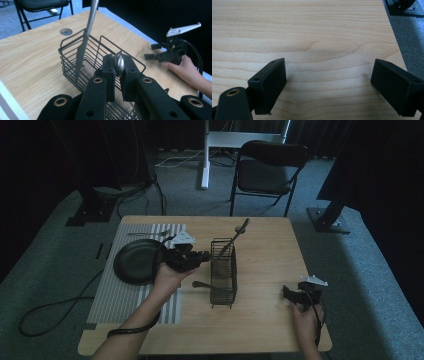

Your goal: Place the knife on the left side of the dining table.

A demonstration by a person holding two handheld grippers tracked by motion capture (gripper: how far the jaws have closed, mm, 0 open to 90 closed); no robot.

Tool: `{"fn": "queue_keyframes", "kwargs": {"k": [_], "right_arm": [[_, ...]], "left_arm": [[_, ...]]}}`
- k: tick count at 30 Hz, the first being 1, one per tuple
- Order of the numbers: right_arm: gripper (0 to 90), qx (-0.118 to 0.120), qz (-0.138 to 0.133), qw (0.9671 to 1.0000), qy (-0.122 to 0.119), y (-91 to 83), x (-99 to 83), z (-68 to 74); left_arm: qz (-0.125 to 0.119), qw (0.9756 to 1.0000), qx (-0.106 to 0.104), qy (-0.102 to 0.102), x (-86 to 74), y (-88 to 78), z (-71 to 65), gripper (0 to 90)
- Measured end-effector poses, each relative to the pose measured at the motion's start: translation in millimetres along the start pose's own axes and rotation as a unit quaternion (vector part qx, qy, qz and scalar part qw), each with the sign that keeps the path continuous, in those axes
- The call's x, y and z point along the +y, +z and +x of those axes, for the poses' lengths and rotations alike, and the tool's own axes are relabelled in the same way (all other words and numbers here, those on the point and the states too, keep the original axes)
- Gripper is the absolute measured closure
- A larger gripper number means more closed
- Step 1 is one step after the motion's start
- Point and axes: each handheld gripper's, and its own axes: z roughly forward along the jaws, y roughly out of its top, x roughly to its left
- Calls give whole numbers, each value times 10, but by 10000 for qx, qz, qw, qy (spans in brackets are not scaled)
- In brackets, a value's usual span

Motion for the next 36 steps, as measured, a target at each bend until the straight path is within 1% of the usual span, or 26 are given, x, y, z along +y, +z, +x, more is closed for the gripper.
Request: {"fn": "queue_keyframes", "kwargs": {"k": [2, 3, 6, 8, 9, 11, 12, 14, 15, 19, 20, 21, 22, 23, 24, 25, 26, 27, 28, 32, 33, 35, 36], "right_arm": [[120, 0, 3, 10000, -6, 0, 0, -1], [120, -1, 4, 10000, -2, 0, 0, 0], [120, 0, 1, 10000, -8, 0, 0, -1], [120, -2, 5, 10000, -4, -1, 0, 0], [120, -3, -2, 10000, -14, 0, 0, -2], [120, -2, -1, 10000, -12, 0, 0, -2], [120, -4, -1, 10000, -12, 0, 0, -2], [120, -3, -2, 10000, -15, 0, 0, -2], [120, -4, -1, 10000, -11, 0, 0, -1], [120, -4, -3, 10000, -8, 1, 0, -1], [120, -4, -3, 10000, -8, 1, 0, -1], [120, -3, -6, 10000, -14, 1, 0, -2], [120, -1, -6, 10000, -13, 1, 0, -1], [120, -1, -2, 10000, -16, 1, 0, -2], [120, -1, -2, 10000, -16, 1, 0, -2], [120, -1, -1, 10000, -14, 0, 0, -1], [120, -1, -1, 10000, -14, 0, 0, -1], [120, -1, -1, 10000, -14, 0, 0, -1], [120, -2, -3, 10000, -20, 0, -1, -2], [120, -2, -4, 10000, -21, 1, -1, -2], [120, -1, -2, 10000, -19, 0, -1, -2], [120, -2, -3, 10000, -19, 1, -1, -2], [120, -1, -1, 10000, -17, 0, -1, -2]], "left_arm": [[0, 10000, 0, 0, 0, 0, 0, 840], [-114, 9999, 34, -21, 8, -74, -5, 840], [-221, 9997, 36, -46, 15, -143, -15, 840], [-222, 9997, 36, -11, 20, -162, -22, 840], [-265, 9996, 71, -1, 24, -194, -46, 840], [-261, 9996, 51, 29, 30, -213, -54, 840], [-336, 9994, 65, 54, 35, -263, -82, 840], [-385, 9992, 123, 67, 45, -318, -107, 840], [-393, 9991, 89, 104, 54, -349, -115, 840], [-564, 9983, 103, 105, 81, -493, -149, 840], [-564, 9983, 103, 105, 81, -493, -149, 840], [-618, 9979, 117, 131, 96, -566, -164, 840], [-662, 9977, 120, 122, 97, -596, -169, 840], [-674, 9976, 94, 131, 104, -635, -169, 840], [-674, 9976, 94, 131, 104, -635, -169, 840], [-715, 9973, 84, 109, 108, -681, -171, 840], [-734, 9971, 116, 128, 113, -718, -174, 840], [-734, 9971, 116, 128, 113, -718, -174, 840], [-797, 9966, 149, 115, 118, -801, -169, 840], [-929, 9955, 157, 123, 125, -951, -157, 840], [-998, 9948, 161, 95, 122, -1003, -155, 840], [-999, 9948, 171, 135, 124, -1029, -157, 840], [-1049, 9942, 201, 123, 120, -1096, -154, 840]]}}
